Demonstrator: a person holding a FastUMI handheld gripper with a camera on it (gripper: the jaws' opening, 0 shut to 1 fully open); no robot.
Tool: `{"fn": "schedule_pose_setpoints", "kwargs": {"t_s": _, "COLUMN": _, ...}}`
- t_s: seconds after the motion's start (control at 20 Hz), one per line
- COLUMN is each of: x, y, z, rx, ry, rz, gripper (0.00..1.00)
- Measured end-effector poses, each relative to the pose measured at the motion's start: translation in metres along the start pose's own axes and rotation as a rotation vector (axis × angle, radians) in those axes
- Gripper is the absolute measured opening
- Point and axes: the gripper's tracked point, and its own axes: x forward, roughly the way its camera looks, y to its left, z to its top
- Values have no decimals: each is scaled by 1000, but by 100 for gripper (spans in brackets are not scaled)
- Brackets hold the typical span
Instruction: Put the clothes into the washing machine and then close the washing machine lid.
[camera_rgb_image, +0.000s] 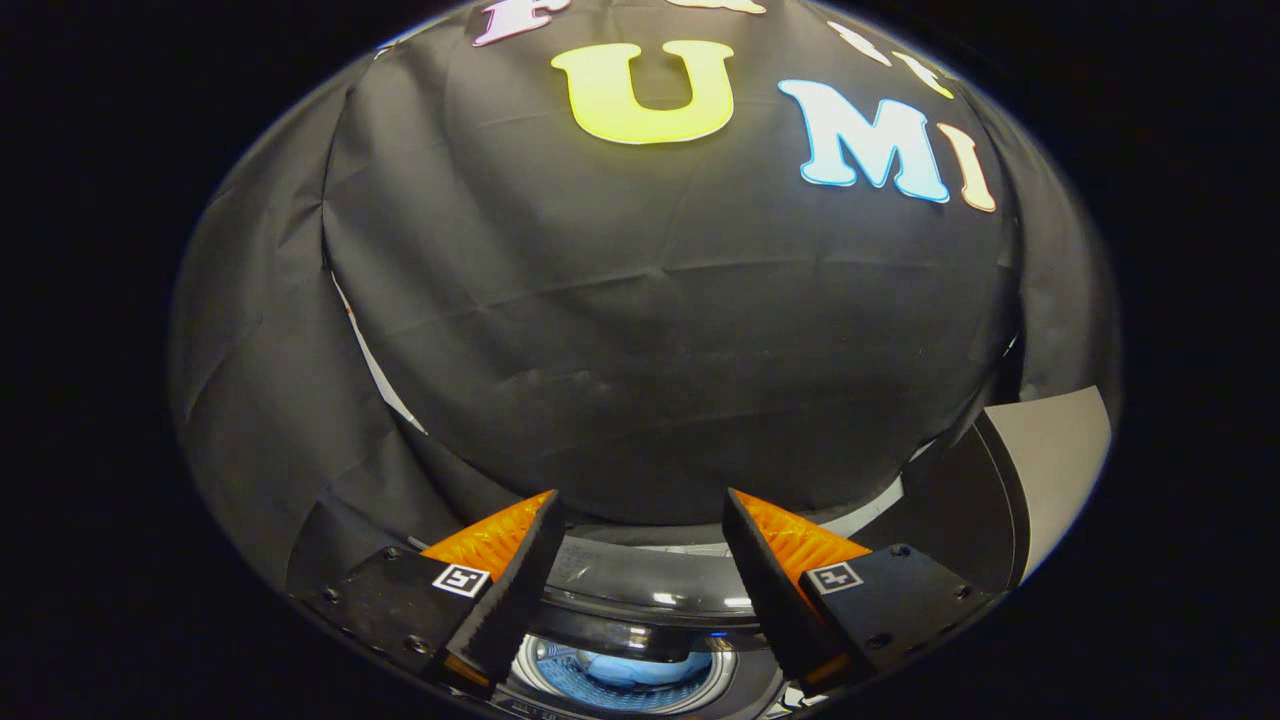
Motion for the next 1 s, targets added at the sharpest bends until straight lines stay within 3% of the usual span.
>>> {"fn": "schedule_pose_setpoints", "kwargs": {"t_s": 1.0, "x": -38, "y": 8, "z": -39, "rx": -31, "ry": -107, "rz": -7, "gripper": 99}}
